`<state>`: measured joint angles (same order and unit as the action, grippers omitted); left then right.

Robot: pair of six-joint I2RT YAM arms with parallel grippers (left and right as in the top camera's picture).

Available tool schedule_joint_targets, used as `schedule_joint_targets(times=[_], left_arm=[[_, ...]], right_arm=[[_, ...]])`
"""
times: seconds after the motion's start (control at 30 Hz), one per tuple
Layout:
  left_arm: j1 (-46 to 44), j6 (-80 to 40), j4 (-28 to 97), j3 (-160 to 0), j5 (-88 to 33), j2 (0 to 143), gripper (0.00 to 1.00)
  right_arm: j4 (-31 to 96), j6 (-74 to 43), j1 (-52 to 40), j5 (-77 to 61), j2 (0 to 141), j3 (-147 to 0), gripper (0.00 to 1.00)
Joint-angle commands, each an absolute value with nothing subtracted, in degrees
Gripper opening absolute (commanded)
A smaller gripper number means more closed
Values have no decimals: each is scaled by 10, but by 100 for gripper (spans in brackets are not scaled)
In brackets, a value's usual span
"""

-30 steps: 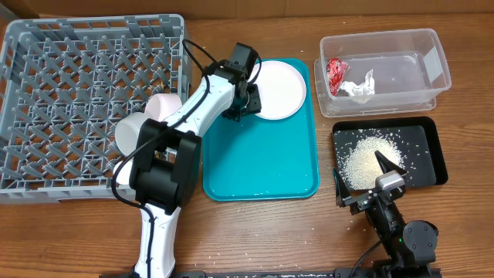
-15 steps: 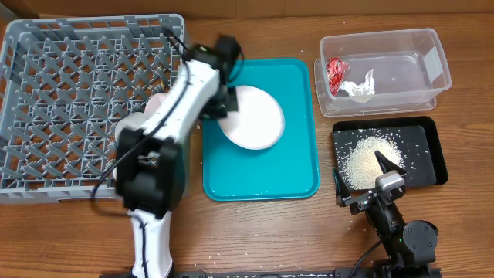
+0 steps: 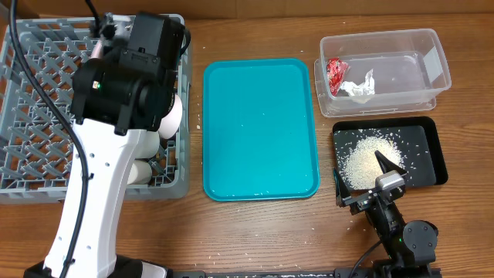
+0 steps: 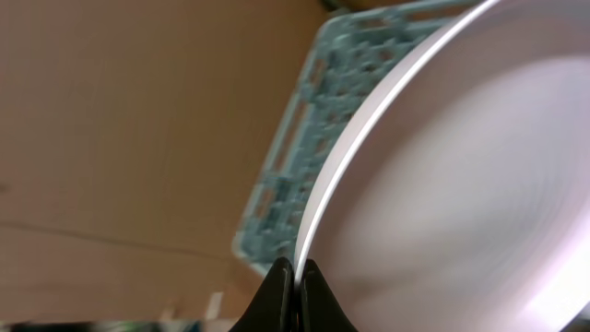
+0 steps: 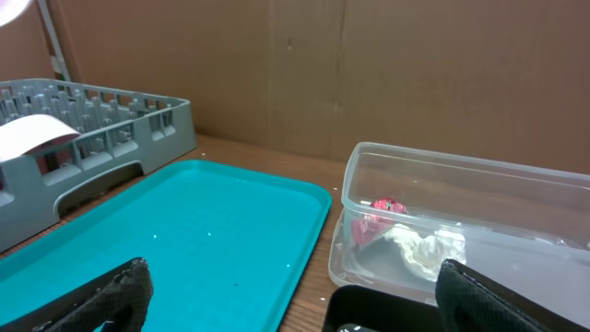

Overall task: Sort waste into correct bins and load items into the dishwasher
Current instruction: 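Lift the white plate with the left gripper and stand it in the rack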

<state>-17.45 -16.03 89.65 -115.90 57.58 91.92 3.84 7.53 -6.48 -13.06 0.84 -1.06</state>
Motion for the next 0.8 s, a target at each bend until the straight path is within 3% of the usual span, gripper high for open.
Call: schedule_joint_targets(times=[0.0,0.33,0.53,0.77], left_arm=[[-161,-159,901,-1139,675,938,4],[-19,-143,726,-980,697,951,4],[52,-60,620,-930,580,952,4],[64,1,535,-887,525,953,4]], right_arm=[[34,76,-64,-126,2,-4,100],[34,76,-64,-126,2,-4,100],[34,76,-64,-126,2,-4,100],[34,76,-64,-126,2,-4,100]])
